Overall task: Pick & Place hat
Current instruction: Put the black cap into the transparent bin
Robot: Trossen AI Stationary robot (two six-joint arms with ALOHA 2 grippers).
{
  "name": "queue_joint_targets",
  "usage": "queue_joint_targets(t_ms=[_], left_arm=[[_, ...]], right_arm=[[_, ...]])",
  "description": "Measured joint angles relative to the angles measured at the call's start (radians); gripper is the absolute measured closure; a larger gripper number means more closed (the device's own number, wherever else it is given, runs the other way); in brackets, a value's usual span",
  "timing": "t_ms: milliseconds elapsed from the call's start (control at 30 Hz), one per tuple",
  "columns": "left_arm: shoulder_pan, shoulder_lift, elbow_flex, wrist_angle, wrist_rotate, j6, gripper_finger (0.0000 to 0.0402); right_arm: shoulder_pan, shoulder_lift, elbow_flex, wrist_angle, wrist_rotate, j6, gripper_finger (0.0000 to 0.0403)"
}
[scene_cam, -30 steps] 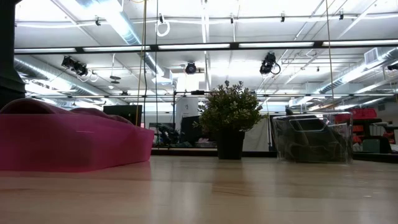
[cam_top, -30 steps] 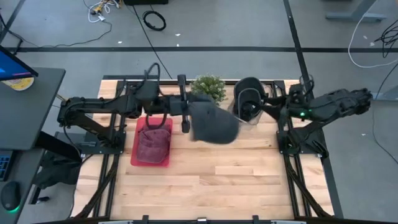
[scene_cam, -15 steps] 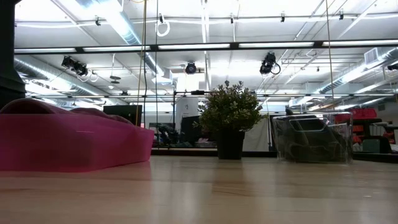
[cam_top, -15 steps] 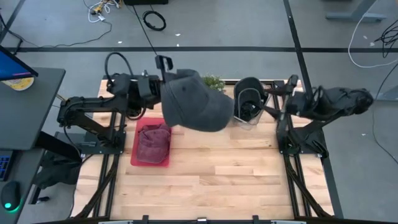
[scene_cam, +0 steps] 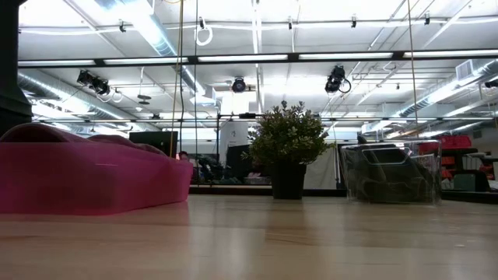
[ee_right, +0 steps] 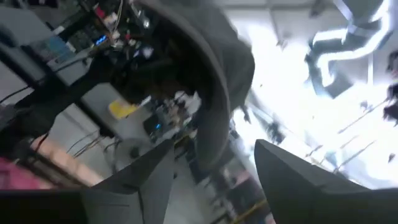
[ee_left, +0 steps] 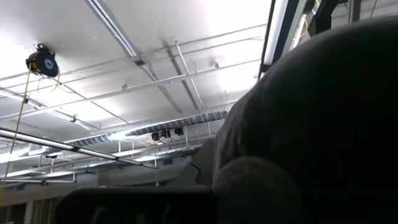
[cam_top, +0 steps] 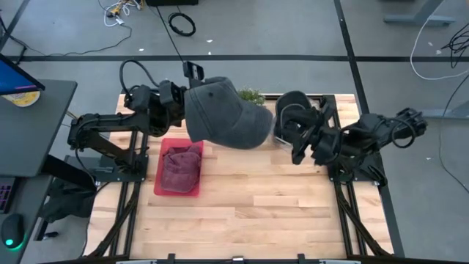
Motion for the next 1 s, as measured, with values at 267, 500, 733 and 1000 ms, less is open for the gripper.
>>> queue_joint_targets(t_ms=[267,500,733,1000], left_arm=[[-0.003,0.000,0.000,0.002,-0.015,-0.004,0.0393],[-0.003,0.000,0.000,-0.001,-0.014,-0.048,0.0393],[-0.003,0.001,0.000,-0.023,-0.014,-0.045,0.0393],[-0.003,0.001,0.000,-0.031,-0.014,-0.045,0.0393]], right_arm=[[-0.019,0.064,0.000,0.176,-0.031,-0.209,0.0150],[-0.074,0.109,0.000,0.229,-0.080,-0.238,0.0163],[-0.082,0.131,0.000,0.330,-0.099,-0.257,0.0228],[-0.082,0.130,0.000,0.326,-0.049,-0.258,0.0375]])
